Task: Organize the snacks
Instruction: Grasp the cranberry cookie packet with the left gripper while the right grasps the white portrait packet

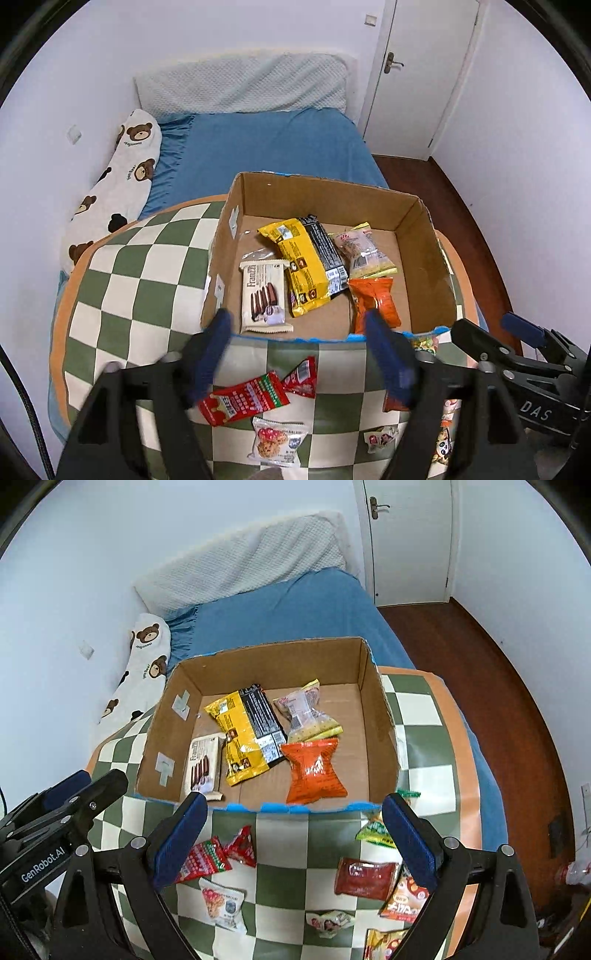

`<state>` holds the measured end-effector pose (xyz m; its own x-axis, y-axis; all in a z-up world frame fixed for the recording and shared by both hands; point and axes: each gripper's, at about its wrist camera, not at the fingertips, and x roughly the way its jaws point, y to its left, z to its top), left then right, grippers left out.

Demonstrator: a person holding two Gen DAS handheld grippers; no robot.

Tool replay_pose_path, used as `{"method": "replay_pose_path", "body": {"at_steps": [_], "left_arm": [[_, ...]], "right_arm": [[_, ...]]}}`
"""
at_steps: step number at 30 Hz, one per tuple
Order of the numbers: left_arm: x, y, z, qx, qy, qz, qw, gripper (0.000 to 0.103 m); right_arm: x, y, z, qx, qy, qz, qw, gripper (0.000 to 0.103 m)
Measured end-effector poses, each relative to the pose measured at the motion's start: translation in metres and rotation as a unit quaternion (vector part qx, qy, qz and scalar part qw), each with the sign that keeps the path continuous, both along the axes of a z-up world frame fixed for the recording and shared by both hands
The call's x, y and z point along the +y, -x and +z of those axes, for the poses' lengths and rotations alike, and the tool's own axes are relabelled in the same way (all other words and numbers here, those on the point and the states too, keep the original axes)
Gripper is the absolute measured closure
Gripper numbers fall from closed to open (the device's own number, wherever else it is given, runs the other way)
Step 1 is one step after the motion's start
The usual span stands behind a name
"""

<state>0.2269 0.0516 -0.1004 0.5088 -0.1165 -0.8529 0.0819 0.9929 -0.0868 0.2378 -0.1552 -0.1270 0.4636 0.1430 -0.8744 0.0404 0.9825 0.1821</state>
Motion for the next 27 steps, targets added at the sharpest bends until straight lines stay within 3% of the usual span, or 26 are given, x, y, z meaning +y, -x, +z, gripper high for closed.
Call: {"method": "replay_pose_path", "body": {"at_steps": [1, 4, 11, 13, 15, 16, 17, 21, 27], "left_arm": [[0.001, 0.004, -0.002, 0.001, 0.003, 0.0, 1.0, 0.006], [0.005, 0.014, -0.014, 0.013, 0.002, 0.008, 0.9999, 0.006], [0.023, 0.046, -0.091, 0.097, -0.023, 0.022, 0.9948, 0.006], [0.029, 0.059, -0.12, 0.129, -0.035, 0.029, 0.9906, 0.006], [0.034, 0.07, -0.149, 0.163, -0.046, 0.032, 0.985, 0.006], [0.034, 0.075, -0.163, 0.179, -0.051, 0.03, 0.982, 0.006], [0.035, 0.08, -0.176, 0.195, -0.057, 0.027, 0.9788, 0.006], [0.029, 0.088, -0.216, 0.24, -0.072, 0.007, 0.968, 0.006], [0.012, 0.085, -0.253, 0.27, -0.081, -0.019, 0.9592, 0.006]], "right_arm": [[-0.002, 0.005, -0.002, 0.003, -0.004, -0.002, 1.0, 0.005], [-0.011, 0.018, -0.021, 0.029, -0.016, -0.009, 0.999, 0.005], [-0.03, 0.061, -0.112, 0.132, -0.042, -0.019, 0.99, 0.005], [-0.033, 0.074, -0.136, 0.151, -0.046, -0.018, 0.987, 0.006], [-0.035, 0.086, -0.161, 0.173, -0.048, -0.016, 0.984, 0.013], [-0.034, 0.089, -0.17, 0.18, -0.048, -0.012, 0.982, 0.027], [-0.033, 0.093, -0.18, 0.191, -0.046, -0.003, 0.981, 0.033], [-0.028, 0.099, -0.206, 0.208, -0.041, 0.019, 0.977, 0.033], [-0.013, 0.096, -0.245, 0.249, -0.007, 0.05, 0.967, 0.033]]}}
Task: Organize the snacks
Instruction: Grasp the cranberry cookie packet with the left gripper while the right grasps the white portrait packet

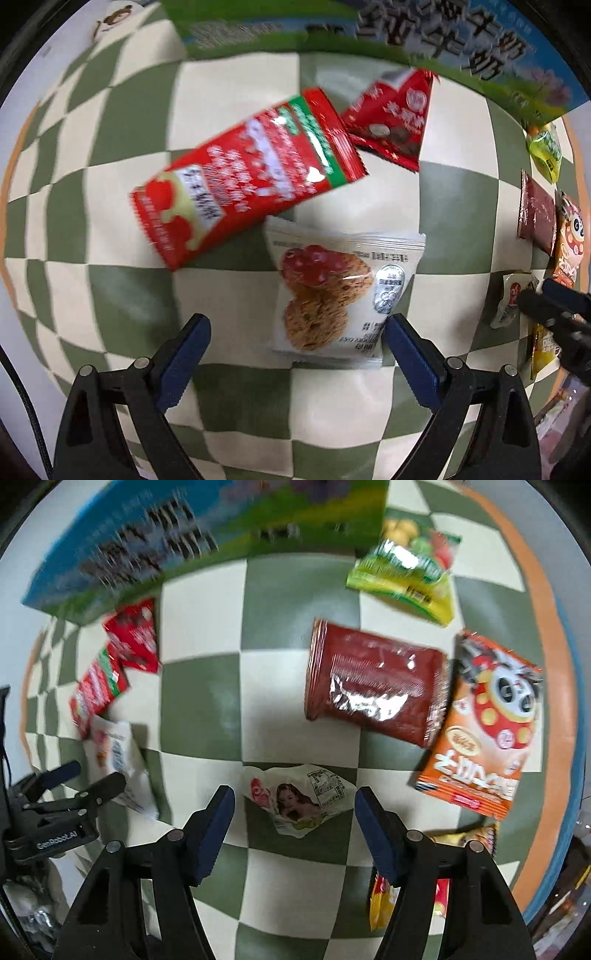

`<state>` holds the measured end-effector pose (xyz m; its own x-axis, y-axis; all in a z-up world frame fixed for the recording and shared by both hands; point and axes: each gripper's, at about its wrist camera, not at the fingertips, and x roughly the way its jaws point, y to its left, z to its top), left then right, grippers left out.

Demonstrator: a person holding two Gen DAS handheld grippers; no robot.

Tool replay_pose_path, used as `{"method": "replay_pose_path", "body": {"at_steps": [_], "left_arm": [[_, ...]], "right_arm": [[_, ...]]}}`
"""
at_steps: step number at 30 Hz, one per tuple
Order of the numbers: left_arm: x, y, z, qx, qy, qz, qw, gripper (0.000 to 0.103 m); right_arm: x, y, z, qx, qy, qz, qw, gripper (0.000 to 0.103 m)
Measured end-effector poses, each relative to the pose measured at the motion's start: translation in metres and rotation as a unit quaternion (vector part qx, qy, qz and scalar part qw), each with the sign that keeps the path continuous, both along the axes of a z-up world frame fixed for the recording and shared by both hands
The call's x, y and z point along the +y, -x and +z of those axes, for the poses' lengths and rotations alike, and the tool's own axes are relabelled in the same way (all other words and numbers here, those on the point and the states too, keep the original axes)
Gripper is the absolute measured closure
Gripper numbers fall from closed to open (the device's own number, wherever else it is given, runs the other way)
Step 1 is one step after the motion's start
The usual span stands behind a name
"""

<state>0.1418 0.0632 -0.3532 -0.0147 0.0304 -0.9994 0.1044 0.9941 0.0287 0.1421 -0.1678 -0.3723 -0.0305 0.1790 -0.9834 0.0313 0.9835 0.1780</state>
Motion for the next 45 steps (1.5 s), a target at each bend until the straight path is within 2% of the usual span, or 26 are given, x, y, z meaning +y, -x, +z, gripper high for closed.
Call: {"method": "replay_pose_path", "body": {"at_steps": [2, 3, 4, 5, 6, 9, 12, 18, 19, 20, 21, 24, 25, 27, 28, 29, 31, 33, 36, 37, 38, 40, 43, 45], "left_arm": [[-0.003, -0.002, -0.008, 0.005, -0.001, 0.001, 1.0, 0.007], [-0.003, -0.002, -0.011, 0.006, 0.004, 0.004, 1.0, 0.016], [-0.003, -0.002, -0.014, 0.009, 0.009, 0.009, 0.9999, 0.033], [-0.003, -0.001, -0.019, 0.017, 0.015, 0.017, 0.9996, 0.043], [-0.002, 0.0, -0.021, 0.021, 0.015, 0.021, 0.9994, 0.047], [-0.001, 0.005, -0.022, 0.014, 0.018, 0.027, 0.9994, 0.048], [-0.002, 0.009, -0.019, 0.009, 0.019, 0.03, 0.9993, 0.052], [0.001, 0.015, -0.004, -0.006, 0.024, 0.034, 0.9991, 0.054], [0.0, 0.017, 0.0, -0.011, 0.026, 0.033, 0.9991, 0.054], [-0.004, 0.006, 0.007, -0.013, 0.027, 0.033, 0.999, 0.054], [-0.006, 0.006, 0.015, -0.018, 0.034, 0.033, 0.9987, 0.054], [-0.011, 0.003, 0.03, -0.035, 0.039, 0.025, 0.9983, 0.054], [-0.013, 0.002, 0.031, -0.039, 0.036, 0.021, 0.9984, 0.054], [-0.016, -0.002, 0.03, -0.041, 0.029, 0.017, 0.9986, 0.054], [-0.017, -0.003, 0.028, -0.036, 0.029, 0.018, 0.9988, 0.054], [-0.017, -0.004, 0.025, -0.03, 0.031, 0.02, 0.9989, 0.054], [-0.013, -0.005, 0.016, -0.023, 0.032, 0.024, 0.9989, 0.054], [-0.015, -0.005, 0.007, -0.017, 0.033, 0.025, 0.999, 0.054], [-0.022, -0.008, -0.008, -0.009, 0.031, 0.026, 0.9991, 0.054], [-0.024, -0.009, -0.011, -0.007, 0.029, 0.027, 0.9992, 0.054], [-0.026, -0.007, -0.015, -0.006, 0.029, 0.027, 0.9992, 0.054], [-0.029, -0.008, -0.017, -0.006, 0.028, 0.027, 0.9992, 0.054], [-0.03, -0.007, -0.01, -0.013, 0.032, 0.027, 0.9991, 0.054], [-0.027, -0.006, 0.009, -0.02, 0.033, 0.025, 0.9989, 0.054]], "right_arm": [[0.002, 0.001, -0.011, 0.008, 0.004, -0.001, 1.0, 0.033], [0.002, 0.002, -0.014, 0.007, 0.004, -0.003, 1.0, 0.033], [0.002, 0.002, -0.015, 0.004, 0.004, -0.004, 1.0, 0.033], [0.003, 0.003, -0.015, 0.001, 0.005, -0.004, 1.0, 0.035], [0.004, 0.004, -0.014, -0.004, 0.009, -0.004, 1.0, 0.038], [0.008, 0.005, -0.012, -0.015, 0.015, 0.0, 1.0, 0.048], [0.008, 0.006, -0.008, -0.02, 0.012, -0.005, 1.0, 0.049], [0.003, 0.01, 0.005, -0.034, -0.004, -0.014, 0.999, 0.054], [0.005, 0.008, 0.011, -0.036, -0.007, -0.014, 0.999, 0.06], [0.004, 0.008, 0.016, -0.04, -0.015, -0.015, 0.999, 0.086], [0.005, 0.007, 0.021, -0.04, -0.025, -0.015, 0.999, 0.091], [0.007, 0.001, 0.026, -0.033, -0.036, -0.006, 0.999, 0.09], [0.003, 0.001, 0.023, -0.03, -0.044, -0.021, 0.998, 0.09], [-0.005, -0.001, 0.016, -0.016, -0.044, -0.039, 0.998, 0.074], [-0.008, -0.003, 0.012, -0.009, -0.041, -0.047, 0.998, 0.056], [-0.011, -0.003, 0.008, -0.004, -0.051, -0.058, 0.997, 0.046], [-0.016, -0.005, 0.002, 0.007, -0.062, -0.07, 0.996, 0.042], [-0.02, -0.006, -0.003, 0.011, -0.068, -0.077, 0.995, 0.039], [-0.018, -0.006, -0.016, 0.011, -0.049, -0.072, 0.996, 0.037], [-0.02, -0.004, -0.021, 0.005, -0.042, -0.07, 0.997, 0.039], [-0.018, -0.005, -0.022, -0.002, -0.033, -0.068, 0.997, 0.047], [-0.004, -0.005, -0.022, -0.013, -0.025, -0.057, 0.998, 0.048], [0.003, 0.0, -0.013, -0.03, -0.02, -0.048, 0.998, 0.048], [0.0, 0.006, 0.001, -0.038, -0.026, -0.05, 0.998, 0.048]]}}
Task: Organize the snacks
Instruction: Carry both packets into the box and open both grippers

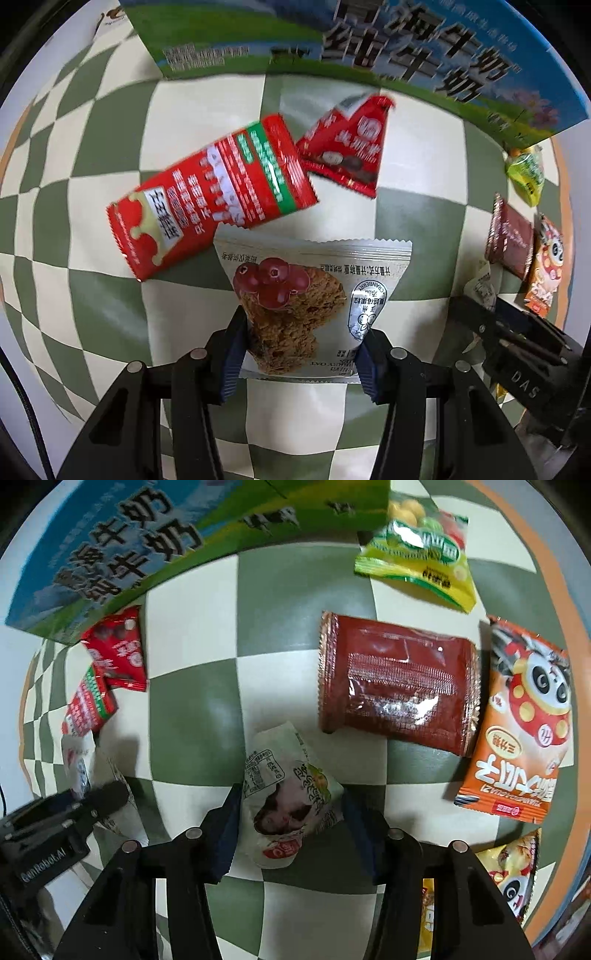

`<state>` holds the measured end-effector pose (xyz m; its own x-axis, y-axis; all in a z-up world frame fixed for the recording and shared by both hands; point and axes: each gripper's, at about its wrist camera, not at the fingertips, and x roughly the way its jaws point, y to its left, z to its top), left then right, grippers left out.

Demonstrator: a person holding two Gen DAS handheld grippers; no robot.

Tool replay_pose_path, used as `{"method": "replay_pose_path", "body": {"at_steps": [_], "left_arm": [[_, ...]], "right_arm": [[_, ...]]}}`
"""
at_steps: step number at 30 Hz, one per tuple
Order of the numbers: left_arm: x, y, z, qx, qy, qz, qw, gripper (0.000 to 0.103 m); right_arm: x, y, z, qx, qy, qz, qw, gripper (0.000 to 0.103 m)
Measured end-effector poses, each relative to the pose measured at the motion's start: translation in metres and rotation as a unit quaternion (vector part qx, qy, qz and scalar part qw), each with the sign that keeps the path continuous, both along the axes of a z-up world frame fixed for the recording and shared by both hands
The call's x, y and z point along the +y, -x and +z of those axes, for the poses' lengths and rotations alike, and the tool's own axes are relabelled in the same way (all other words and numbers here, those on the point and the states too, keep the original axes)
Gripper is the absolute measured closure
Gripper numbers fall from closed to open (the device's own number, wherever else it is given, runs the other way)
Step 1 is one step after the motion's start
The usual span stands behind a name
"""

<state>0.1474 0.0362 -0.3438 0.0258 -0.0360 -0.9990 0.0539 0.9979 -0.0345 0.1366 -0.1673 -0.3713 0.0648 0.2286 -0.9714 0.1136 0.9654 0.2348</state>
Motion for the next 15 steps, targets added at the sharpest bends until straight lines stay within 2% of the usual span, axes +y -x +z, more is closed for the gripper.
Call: {"method": "replay_pose_path", "body": {"at_steps": [4, 8, 12, 15], "left_arm": [[0.004, 0.001, 0.036, -0.024, 0.021, -0.002, 0.9995, 0.054], [0.0, -0.008, 0.091, -0.064, 0.057, -0.006, 0.9963, 0.054], [-0.01, -0.04, 0.155, -0.112, 0.093, -0.021, 0.9891, 0.054], [-0.021, -0.077, 0.191, -0.143, 0.093, -0.036, 0.9847, 0.054]], "right_arm": [[-0.002, 0.009, 0.029, -0.028, -0.022, -0.004, 0.999, 0.048], [-0.01, 0.002, 0.086, -0.081, -0.056, -0.011, 0.995, 0.048], [-0.018, -0.024, 0.152, -0.144, -0.076, -0.022, 0.986, 0.048], [-0.029, -0.058, 0.189, -0.183, -0.068, -0.027, 0.98, 0.048]]}}
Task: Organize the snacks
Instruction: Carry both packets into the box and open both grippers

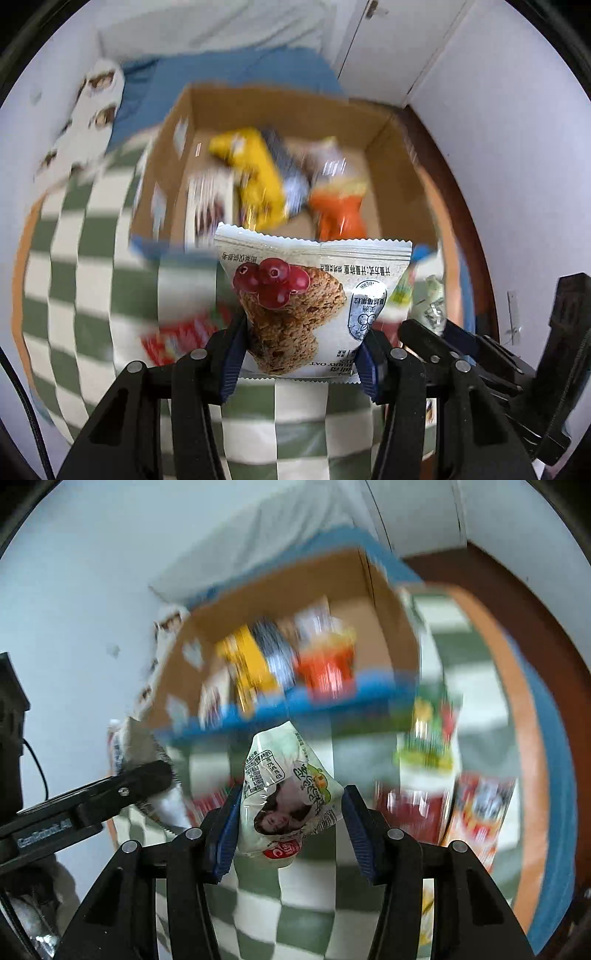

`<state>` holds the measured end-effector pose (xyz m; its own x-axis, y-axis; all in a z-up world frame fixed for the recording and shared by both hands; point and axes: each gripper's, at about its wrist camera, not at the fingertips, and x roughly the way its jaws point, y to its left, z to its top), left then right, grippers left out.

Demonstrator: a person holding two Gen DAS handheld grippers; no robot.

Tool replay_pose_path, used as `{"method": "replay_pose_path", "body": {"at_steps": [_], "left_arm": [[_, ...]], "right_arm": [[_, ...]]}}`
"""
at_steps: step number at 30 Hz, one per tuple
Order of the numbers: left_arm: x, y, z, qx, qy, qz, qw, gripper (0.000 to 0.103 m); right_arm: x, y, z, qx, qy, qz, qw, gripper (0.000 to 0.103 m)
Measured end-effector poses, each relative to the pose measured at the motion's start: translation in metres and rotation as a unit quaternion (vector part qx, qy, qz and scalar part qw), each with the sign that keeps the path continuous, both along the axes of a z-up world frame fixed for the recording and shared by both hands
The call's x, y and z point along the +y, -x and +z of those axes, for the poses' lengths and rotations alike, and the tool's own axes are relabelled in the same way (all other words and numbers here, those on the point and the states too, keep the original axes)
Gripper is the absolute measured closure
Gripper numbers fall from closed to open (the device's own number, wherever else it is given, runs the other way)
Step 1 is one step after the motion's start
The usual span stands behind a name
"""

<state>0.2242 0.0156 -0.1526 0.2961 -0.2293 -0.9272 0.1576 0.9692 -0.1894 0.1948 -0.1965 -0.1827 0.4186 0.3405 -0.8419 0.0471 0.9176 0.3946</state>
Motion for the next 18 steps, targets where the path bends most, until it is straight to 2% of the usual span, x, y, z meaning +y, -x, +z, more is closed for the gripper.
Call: {"method": "replay_pose_path", "body": {"at_steps": [2, 4, 10, 14, 18], "left_arm": [[-0.009, -0.029, 0.012, -0.012, -0.018, -0.005, 0.9998, 0.054], [-0.016, -0.055, 0.009, -0.005, -0.02, -0.006, 0.9998, 0.054], [-0.031, -0.117, -0.046, 0.063, -0.046, -0.013, 0.9968, 0.054], [-0.036, -0.14, -0.087, 0.116, -0.055, -0.013, 0.9917, 0.054], [-0.044, -0.145, -0.112, 0.159, -0.072, -0.028, 0.9843, 0.053]], "right_arm": [[0.0, -0.028, 0.01, -0.014, 0.028, -0.005, 1.0, 0.048], [0.001, -0.061, 0.009, -0.012, 0.048, -0.011, 0.999, 0.048], [-0.004, -0.129, -0.031, 0.057, 0.083, -0.003, 0.995, 0.048], [-0.006, -0.145, -0.053, 0.095, 0.106, 0.008, 0.99, 0.047], [-0.003, -0.153, -0.065, 0.126, 0.127, 0.02, 0.984, 0.044]]}}
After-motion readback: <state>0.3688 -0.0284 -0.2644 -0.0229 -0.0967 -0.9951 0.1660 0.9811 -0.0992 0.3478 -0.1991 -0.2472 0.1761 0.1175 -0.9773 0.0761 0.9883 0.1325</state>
